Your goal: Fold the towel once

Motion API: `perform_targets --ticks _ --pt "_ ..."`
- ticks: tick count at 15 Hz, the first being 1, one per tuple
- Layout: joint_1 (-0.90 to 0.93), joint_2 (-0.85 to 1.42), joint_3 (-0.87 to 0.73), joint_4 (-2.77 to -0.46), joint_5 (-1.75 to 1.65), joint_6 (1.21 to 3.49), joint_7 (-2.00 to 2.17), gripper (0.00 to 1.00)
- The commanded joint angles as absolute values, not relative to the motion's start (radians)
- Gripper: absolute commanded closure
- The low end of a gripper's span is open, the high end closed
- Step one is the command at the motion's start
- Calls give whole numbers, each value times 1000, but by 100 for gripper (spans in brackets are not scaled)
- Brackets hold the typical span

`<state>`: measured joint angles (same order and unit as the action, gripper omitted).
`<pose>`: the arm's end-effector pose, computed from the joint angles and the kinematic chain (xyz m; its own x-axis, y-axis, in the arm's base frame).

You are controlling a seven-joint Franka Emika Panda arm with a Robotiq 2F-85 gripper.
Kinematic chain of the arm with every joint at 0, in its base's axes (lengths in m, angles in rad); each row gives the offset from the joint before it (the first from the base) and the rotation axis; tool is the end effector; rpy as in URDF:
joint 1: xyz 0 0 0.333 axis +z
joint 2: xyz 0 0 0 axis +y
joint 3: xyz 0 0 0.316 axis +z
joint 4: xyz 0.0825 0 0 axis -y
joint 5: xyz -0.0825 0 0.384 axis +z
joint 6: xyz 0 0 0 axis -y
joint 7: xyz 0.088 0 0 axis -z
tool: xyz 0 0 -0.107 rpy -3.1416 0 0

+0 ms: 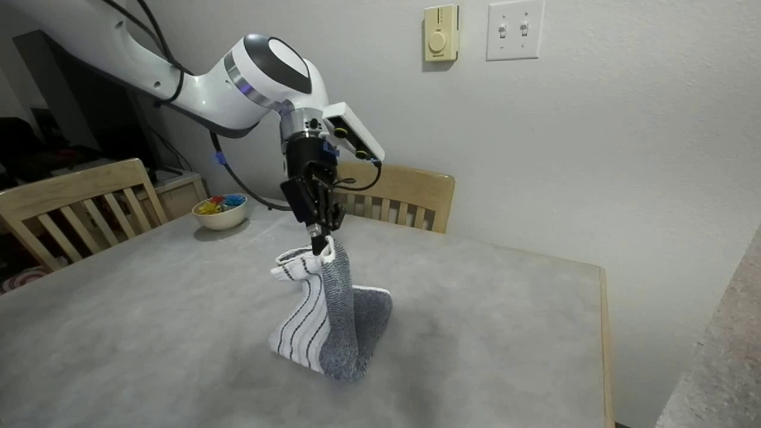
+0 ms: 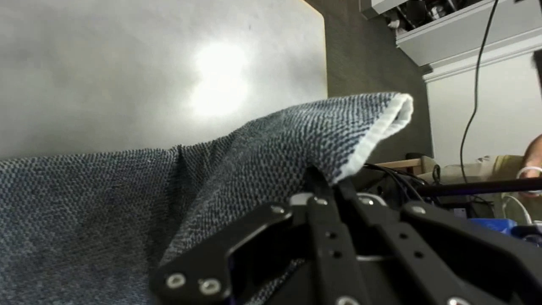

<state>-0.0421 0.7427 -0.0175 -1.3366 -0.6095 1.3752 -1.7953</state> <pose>0.6537 -0.1066 0.2766 -0.3994 0.8432 -0.3599 0.7002 0.0272 -0.7134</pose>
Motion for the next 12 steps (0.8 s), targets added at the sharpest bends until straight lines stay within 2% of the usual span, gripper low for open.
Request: perform_targets --ticks 1,12 --pt "-53 780 -16 -1285 -637 1272 -1973 98" --pt "12 830 2 -1298 -853 1287 -2075 98"
